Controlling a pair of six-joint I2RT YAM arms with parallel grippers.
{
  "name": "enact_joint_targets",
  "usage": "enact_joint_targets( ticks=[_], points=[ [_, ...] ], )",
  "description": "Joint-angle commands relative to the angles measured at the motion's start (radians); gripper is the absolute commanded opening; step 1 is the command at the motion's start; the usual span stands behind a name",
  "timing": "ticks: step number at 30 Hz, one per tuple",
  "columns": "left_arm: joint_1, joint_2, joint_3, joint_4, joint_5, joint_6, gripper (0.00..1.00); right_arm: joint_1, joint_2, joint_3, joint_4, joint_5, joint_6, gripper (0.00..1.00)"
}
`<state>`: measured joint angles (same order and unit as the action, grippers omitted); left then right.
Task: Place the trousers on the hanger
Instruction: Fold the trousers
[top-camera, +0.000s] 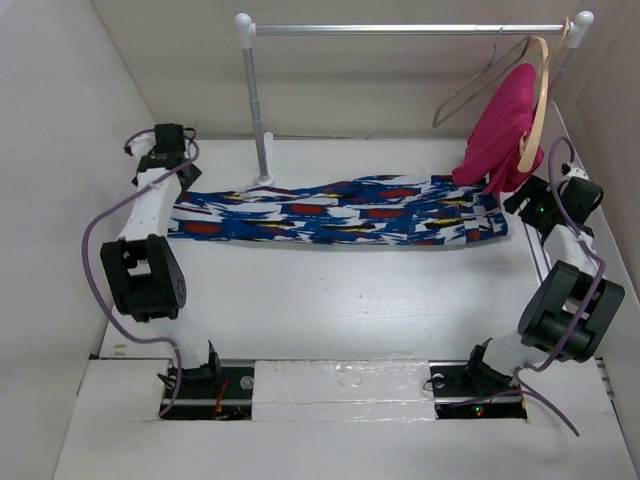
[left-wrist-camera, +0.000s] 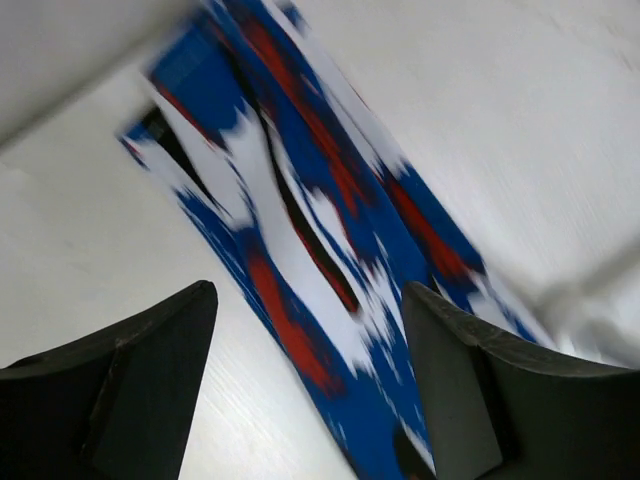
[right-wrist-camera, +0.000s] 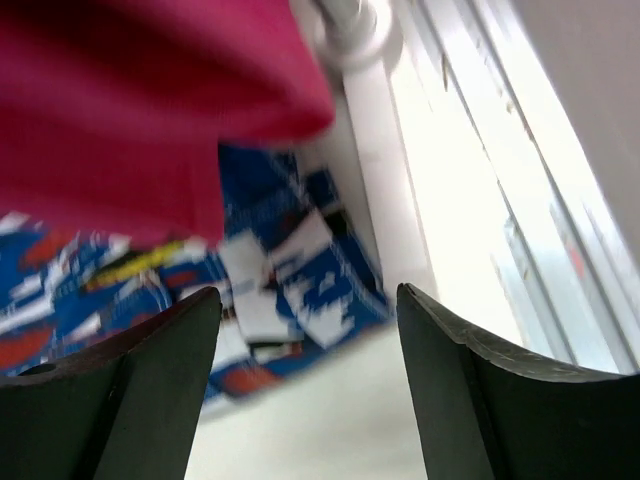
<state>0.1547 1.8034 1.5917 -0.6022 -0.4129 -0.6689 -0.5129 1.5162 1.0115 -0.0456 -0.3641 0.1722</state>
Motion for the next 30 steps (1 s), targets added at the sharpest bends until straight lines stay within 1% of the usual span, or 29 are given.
enact_joint_targets(
  ticks=[1, 3, 5, 6, 7, 9, 10, 12, 14, 17, 19, 21, 22, 23, 25, 26, 28, 29, 30],
  points=[
    [-0.160, -0.129, -0.136, 0.079, 0.075, 0.008, 0.70, 0.004, -0.085, -0.056, -0.075, -0.071, -0.088, 0.76],
    [-0.210, -0.159, -0.238, 0.099, 0.118, 0.008, 0.67, -0.015, -0.116, -0.094, -0.102, -0.084, -0.114, 0.76],
    [-0.225, -0.205, -0.323, 0.128, 0.224, -0.020, 0.63, -0.051, -0.158, -0.164, -0.102, -0.110, -0.122, 0.76],
    [-0.225, -0.235, -0.405, 0.165, 0.264, -0.029, 0.62, -0.064, -0.171, -0.186, -0.102, -0.121, -0.129, 0.76],
    [-0.225, -0.251, -0.445, 0.186, 0.331, -0.037, 0.61, -0.075, -0.183, -0.223, -0.106, -0.124, -0.135, 0.76],
    [-0.225, -0.277, -0.537, 0.246, 0.396, -0.034, 0.61, -0.094, -0.217, -0.254, -0.108, -0.131, -0.149, 0.76],
    [-0.225, -0.283, -0.561, 0.261, 0.446, -0.035, 0.61, -0.095, -0.223, -0.290, -0.099, -0.148, -0.148, 0.77],
    [-0.225, -0.276, -0.610, 0.316, 0.497, -0.032, 0.63, -0.073, -0.231, -0.329, -0.056, -0.165, -0.125, 0.77],
    [-0.234, -0.256, -0.618, 0.335, 0.531, -0.037, 0.65, -0.062, -0.215, -0.384, -0.024, -0.183, -0.105, 0.76],
    [-0.234, -0.205, -0.616, 0.375, 0.556, -0.035, 0.69, -0.062, -0.166, -0.445, 0.157, -0.231, -0.027, 0.76],
    [-0.234, -0.173, -0.605, 0.418, 0.554, -0.034, 0.73, -0.030, -0.121, -0.452, 0.217, -0.242, 0.018, 0.77],
    [-0.234, -0.136, -0.596, 0.447, 0.560, -0.046, 0.74, -0.003, -0.091, -0.447, 0.285, -0.220, 0.065, 0.77],
    [-0.234, -0.121, -0.590, 0.459, 0.572, -0.052, 0.75, 0.022, -0.055, -0.450, 0.358, -0.213, 0.093, 0.77],
    [-0.234, -0.109, -0.587, 0.466, 0.572, -0.063, 0.75, 0.034, -0.036, -0.453, 0.359, -0.204, 0.119, 0.77],
    [-0.234, -0.063, -0.569, 0.479, 0.583, -0.080, 0.75, 0.062, 0.008, -0.456, 0.430, -0.150, 0.187, 0.77],
    [-0.234, -0.050, -0.564, 0.481, 0.585, -0.089, 0.75, 0.089, 0.060, -0.453, 0.482, -0.142, 0.206, 0.76],
    [-0.234, -0.016, -0.550, 0.484, 0.580, -0.103, 0.73, 0.115, 0.110, -0.455, 0.550, -0.124, 0.282, 0.74],
    [-0.234, -0.009, -0.547, 0.487, 0.576, -0.112, 0.73, 0.128, 0.130, -0.459, 0.614, -0.113, 0.329, 0.73],
    [-0.234, -0.001, -0.547, 0.487, 0.566, -0.119, 0.73, 0.151, 0.156, -0.461, 0.630, -0.096, 0.348, 0.69]
  ],
)
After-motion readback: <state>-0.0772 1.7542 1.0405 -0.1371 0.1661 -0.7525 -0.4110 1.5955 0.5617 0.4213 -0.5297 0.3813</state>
